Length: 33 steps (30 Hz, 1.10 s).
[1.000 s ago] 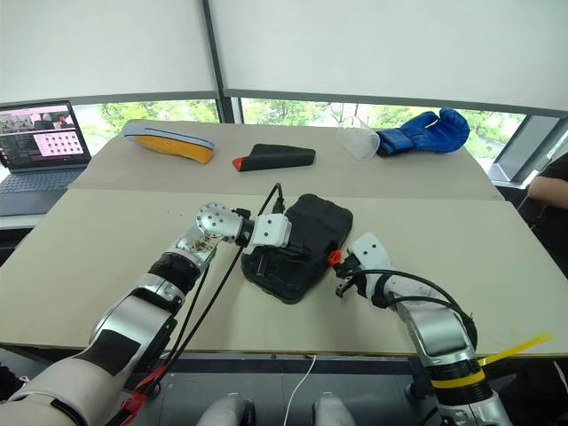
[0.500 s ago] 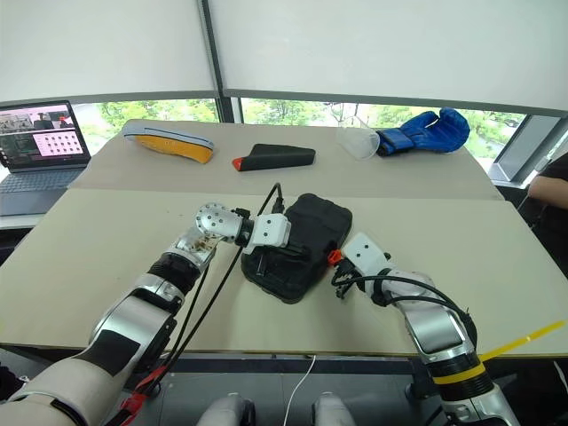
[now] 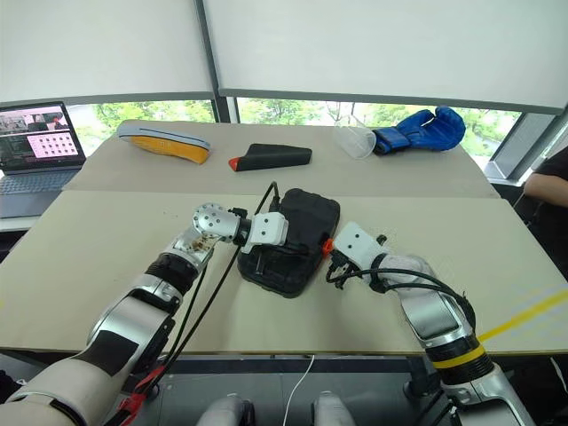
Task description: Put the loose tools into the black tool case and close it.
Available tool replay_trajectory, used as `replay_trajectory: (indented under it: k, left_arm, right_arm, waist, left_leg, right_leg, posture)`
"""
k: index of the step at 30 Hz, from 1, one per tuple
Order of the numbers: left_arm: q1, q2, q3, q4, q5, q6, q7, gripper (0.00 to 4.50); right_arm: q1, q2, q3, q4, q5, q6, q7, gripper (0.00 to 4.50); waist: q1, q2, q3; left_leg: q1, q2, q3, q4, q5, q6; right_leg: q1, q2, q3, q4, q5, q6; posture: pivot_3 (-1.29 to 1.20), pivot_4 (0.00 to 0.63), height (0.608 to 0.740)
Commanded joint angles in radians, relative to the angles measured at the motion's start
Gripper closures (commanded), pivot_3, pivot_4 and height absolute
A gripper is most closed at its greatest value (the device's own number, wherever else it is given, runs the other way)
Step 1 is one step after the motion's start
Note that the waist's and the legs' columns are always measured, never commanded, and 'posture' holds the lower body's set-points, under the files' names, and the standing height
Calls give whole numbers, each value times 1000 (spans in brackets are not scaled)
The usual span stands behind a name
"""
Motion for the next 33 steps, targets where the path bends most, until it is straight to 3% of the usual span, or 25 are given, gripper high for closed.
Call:
replay_trajectory:
  k: [1,10,16,24,33]
  left_arm:
    - [36,11,-17,51,37,48,4,4427]
    - [-106,13,117,179,-39,229,84,4427]
    - [-101,-23,75,229,45,180,165,4427]
    - [-77,-51,49,234,85,126,161,4427]
    - [-53,-47,40,227,102,110,141,4427]
  right_arm:
    - [-17,-4,-31,1,-18,-52,-13,4500]
    - [13,-1,-70,47,-28,-75,-45,4500]
    - [-20,72,-88,32,25,-36,-32,4500]
    - [-109,182,-97,-10,64,61,-29,4500]
    - [-132,220,-72,6,48,84,-28,4500]
  waist:
    - [2,0,0]
    - [0,-2,5]
    - [7,-3,5]
    - [-12,-3,5]
    - [-20,-3,5]
  left_leg:
    - [0,0,0,0,0,0]
    - [-2,0,0,0,0,0]
    - [-6,-2,-1,-3,0,0]
    - [-5,-1,-1,-6,0,0]
    - [0,0,-2,-8,0,0]
  right_leg:
    - [0,0,0,0,0,0]
    - [-2,1,0,1,0,0]
    - [-4,0,0,-1,0,7]
    - [-5,1,0,-1,0,4]
    - [-2,3,0,1,-2,3]
  posture:
    - [0,150,734]
    - [0,150,734]
    - [0,150,734]
    - [0,150,734]
    - [0,150,734]
